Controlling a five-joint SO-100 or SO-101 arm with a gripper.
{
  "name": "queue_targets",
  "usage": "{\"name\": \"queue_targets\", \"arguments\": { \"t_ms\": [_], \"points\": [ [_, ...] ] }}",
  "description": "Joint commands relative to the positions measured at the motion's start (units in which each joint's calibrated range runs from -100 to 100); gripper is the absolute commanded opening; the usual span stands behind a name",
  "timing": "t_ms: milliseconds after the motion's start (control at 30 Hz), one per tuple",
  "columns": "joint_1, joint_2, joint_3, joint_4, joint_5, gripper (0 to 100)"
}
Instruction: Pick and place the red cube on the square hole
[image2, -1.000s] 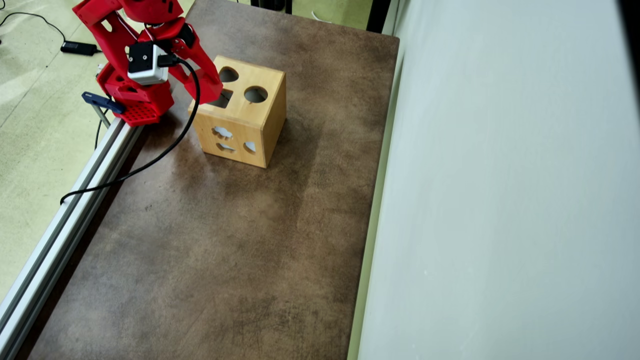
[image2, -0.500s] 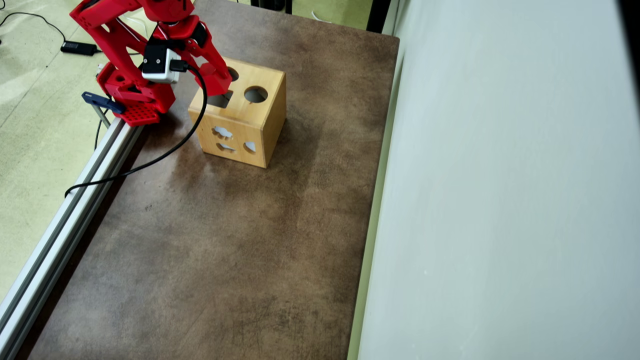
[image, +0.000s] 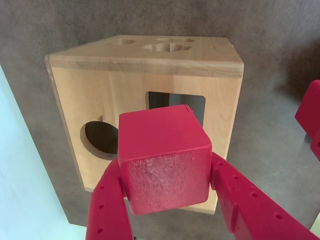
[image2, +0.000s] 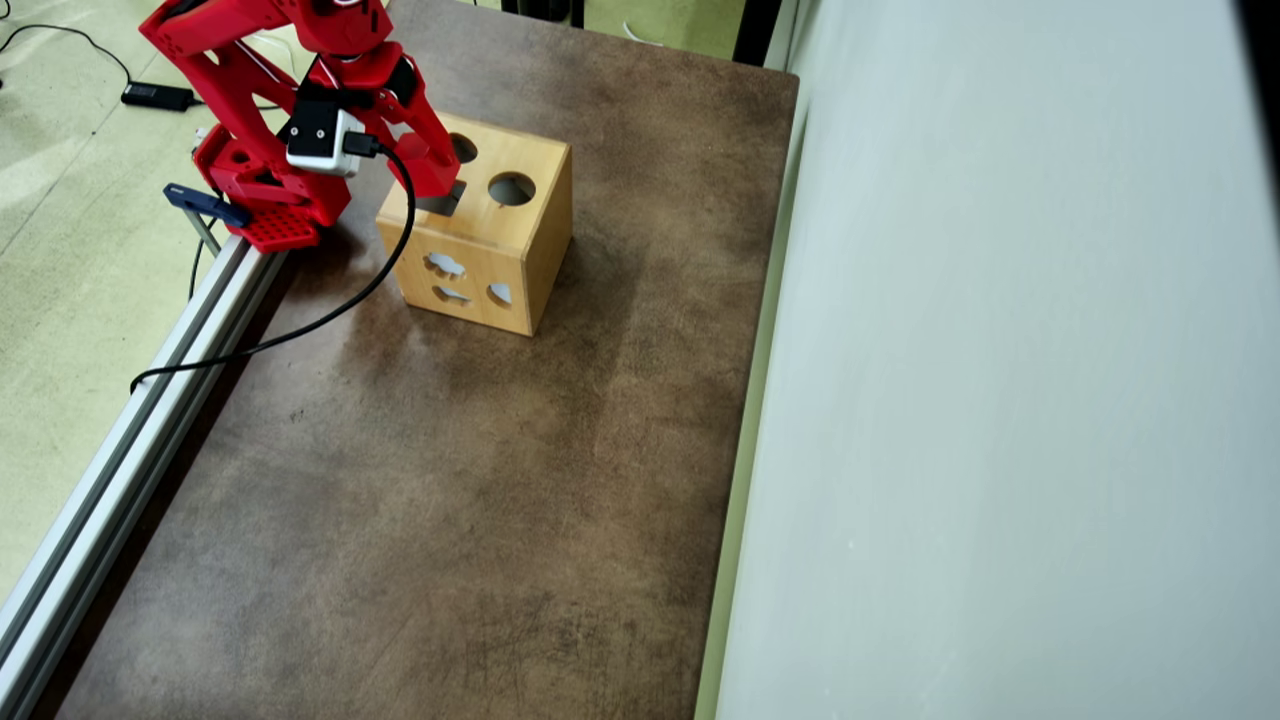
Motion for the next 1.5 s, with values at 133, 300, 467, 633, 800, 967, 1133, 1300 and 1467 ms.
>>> {"name": "queue_targets", "arguments": {
  "t_ms": [133, 300, 467, 633, 800, 967, 1133, 1300, 1467],
  "points": [
    [-0.49, -0.96, 1.28, 0.01, -0.15, 5],
    [-0.49, -0.96, 1.81, -0.07, -0.15, 5],
    [-1.23, -0.96, 1.81, -0.07, -0.15, 5],
    [-1.23, -0.96, 1.99, -0.07, -0.15, 5],
    [-1.23, -0.96, 3.15, -0.15, -0.15, 5],
    [-1.23, -0.88, 3.33, -0.15, -0.15, 5],
    [-1.15, -0.96, 5.48, -1.6, -0.15, 5],
    [-1.15, -0.96, 7.27, -3.05, -0.2, 5],
    [-0.63, -1.05, 7.27, -3.29, -0.2, 5]
  ]
}}
